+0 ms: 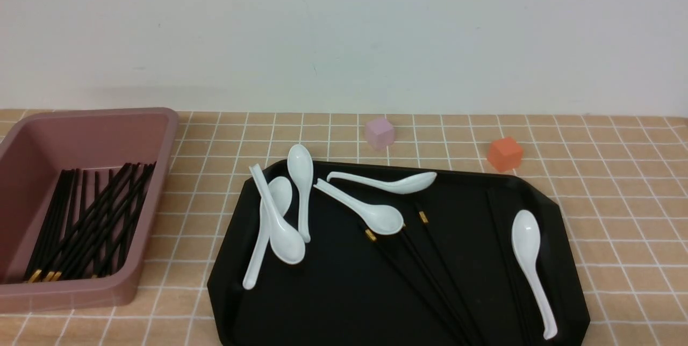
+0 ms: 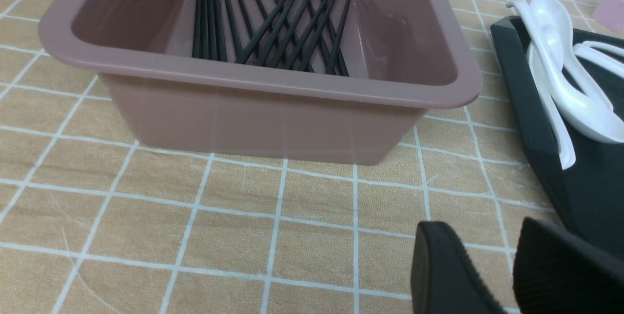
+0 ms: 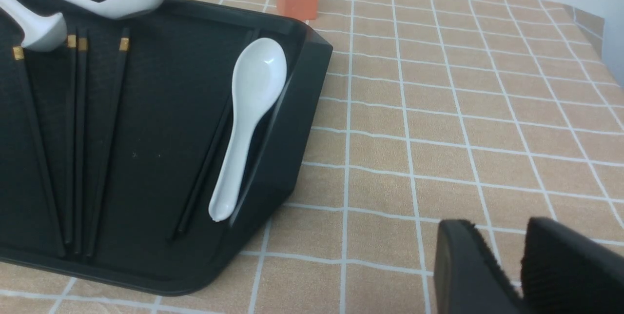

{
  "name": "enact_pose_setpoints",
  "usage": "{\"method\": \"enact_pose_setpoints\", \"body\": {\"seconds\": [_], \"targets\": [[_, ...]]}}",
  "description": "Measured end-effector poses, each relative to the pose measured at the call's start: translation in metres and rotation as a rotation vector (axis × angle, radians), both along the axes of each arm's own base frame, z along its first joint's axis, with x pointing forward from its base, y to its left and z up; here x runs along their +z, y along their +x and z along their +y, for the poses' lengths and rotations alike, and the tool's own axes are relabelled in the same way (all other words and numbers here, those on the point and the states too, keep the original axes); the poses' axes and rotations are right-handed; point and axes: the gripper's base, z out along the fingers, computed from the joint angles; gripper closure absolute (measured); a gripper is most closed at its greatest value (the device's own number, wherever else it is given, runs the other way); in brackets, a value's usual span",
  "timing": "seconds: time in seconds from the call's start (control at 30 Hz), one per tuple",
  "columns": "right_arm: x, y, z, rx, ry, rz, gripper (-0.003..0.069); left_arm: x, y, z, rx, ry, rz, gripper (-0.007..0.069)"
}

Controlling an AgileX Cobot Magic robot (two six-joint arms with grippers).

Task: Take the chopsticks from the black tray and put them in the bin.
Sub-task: Use the right arm to grab a pair of chopsticks

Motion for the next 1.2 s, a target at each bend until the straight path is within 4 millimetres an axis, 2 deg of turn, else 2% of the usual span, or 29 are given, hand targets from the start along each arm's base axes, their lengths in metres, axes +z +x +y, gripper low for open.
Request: {"method": "enact_pose_setpoints", "body": {"seconds": [0.53,0.63,0.77,0.9,1.1,1.2], "targets": [[0.0,0.0,0.0,0.0,0.002,-0.001,0.0445,0.0,0.0,0.0,0.0,0.0,0.0,0.0386],[0.002,0.001,0.003,-0.007,0.155,-0.023,0.0438,0.0,0.0,0.0,0.0,0.0,0.0,0.0386],[0.011,0.003,0.009,-0.046,0.649,-0.106,0.0432,0.0,0.0,0.0,0.0,0.0,0.0,0.0386],[0.022,0.004,0.007,-0.085,0.997,-0.189,0.0428,0.0,0.0,0.0,0.0,0.0,0.0,0.0386],[0.026,0.004,0.005,-0.112,1.21,-0.227,0.0423,0.0,0.0,0.0,0.0,0.0,0.0,0.0386],[0.032,0.003,0.006,-0.099,1.231,-0.233,0.0423,0.0,0.0,0.0,0.0,0.0,0.0,0.0386]]}}
